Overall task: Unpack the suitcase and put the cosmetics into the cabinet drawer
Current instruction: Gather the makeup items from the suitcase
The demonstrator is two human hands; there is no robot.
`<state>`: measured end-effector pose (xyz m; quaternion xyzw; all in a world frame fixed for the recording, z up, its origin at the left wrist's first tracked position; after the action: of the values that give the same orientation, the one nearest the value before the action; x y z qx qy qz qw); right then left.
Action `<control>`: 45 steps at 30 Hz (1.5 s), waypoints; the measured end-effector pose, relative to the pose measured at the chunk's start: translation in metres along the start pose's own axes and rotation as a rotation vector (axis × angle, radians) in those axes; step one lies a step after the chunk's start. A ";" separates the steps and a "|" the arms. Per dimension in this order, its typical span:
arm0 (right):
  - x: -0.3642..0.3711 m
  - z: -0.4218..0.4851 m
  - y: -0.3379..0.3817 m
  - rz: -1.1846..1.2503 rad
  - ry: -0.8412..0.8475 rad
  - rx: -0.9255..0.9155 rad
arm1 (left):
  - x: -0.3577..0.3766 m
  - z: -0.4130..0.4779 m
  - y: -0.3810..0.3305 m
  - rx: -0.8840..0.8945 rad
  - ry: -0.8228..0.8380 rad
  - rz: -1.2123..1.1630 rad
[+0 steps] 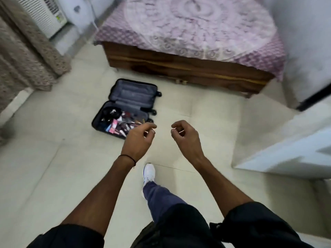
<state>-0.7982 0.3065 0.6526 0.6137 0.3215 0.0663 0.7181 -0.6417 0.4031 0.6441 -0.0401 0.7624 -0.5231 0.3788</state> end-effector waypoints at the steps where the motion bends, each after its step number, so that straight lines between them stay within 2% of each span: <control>1: 0.024 0.022 -0.001 0.010 0.026 0.006 | -0.018 0.021 0.015 -0.027 -0.019 0.015; 6: 0.128 0.139 0.008 0.051 0.115 0.042 | -0.099 0.125 0.061 -0.161 -0.050 0.071; 14: 0.242 0.272 0.023 0.020 0.214 0.143 | -0.194 0.263 0.108 -0.271 0.006 0.067; 21: 0.337 0.347 -0.023 -0.032 0.122 0.316 | -0.205 0.396 0.213 -0.333 0.219 0.017; 27: 0.407 0.378 -0.087 -0.062 -0.033 0.527 | -0.186 0.479 0.299 -0.326 0.440 0.111; 33: 0.477 0.384 -0.199 -0.120 -0.050 0.624 | -0.117 0.543 0.416 -0.308 0.593 0.135; 39: 0.547 0.393 -0.373 -0.153 -0.085 0.613 | -0.027 0.581 0.565 -0.314 0.567 0.122; 45: 0.590 0.410 -0.535 -0.235 -0.132 0.490 | 0.074 0.624 0.683 -0.239 0.541 0.110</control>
<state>-0.2731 0.1245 -0.0496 0.7304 0.3494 -0.1373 0.5706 -0.0784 0.1973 -0.0642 0.0979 0.8929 -0.4000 0.1820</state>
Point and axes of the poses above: each hand's wrist, its own z-axis towards the middle knuckle, its own x-axis out of the palm, y = z × x, the point moved 4 cm from there along z, towards the middle knuckle, and after that the axes turned 10 degrees about -x, right-handed, at the moved point
